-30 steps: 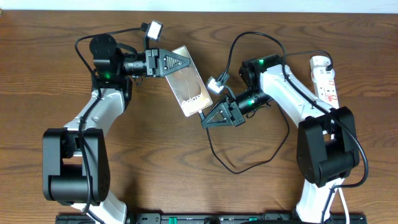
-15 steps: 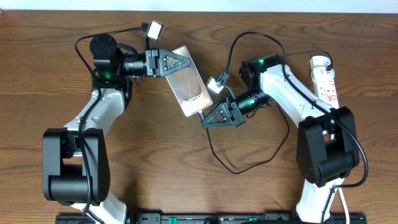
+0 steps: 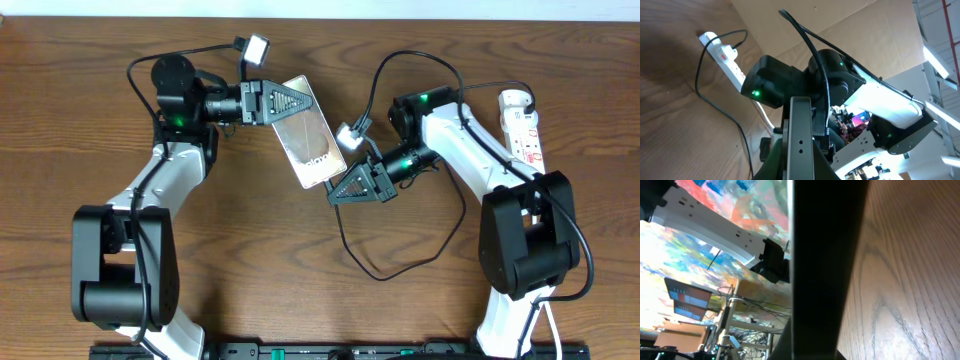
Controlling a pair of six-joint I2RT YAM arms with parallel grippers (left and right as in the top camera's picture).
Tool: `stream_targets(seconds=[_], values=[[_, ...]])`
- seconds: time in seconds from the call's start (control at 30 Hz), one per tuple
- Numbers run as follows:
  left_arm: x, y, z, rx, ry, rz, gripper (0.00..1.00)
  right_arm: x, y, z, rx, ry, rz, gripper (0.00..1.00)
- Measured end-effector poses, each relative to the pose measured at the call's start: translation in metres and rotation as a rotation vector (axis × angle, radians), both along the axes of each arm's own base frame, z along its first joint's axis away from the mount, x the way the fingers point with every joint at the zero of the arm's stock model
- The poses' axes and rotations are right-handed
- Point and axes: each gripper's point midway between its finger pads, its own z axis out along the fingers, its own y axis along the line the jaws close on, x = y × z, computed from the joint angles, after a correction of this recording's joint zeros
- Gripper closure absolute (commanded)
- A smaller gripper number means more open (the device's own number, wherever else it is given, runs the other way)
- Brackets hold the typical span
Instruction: Plug charger to phone and switch on socket
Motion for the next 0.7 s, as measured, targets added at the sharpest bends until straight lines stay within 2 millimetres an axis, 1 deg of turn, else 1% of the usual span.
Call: stream_targets(seconds=[0.7], values=[[-0.0010, -0.0023, 0.0000, 0.000, -0.014, -0.005, 0.93, 0.0005, -0.0017, -0.0018, -0.010, -0.004, 0.000, 0.99]])
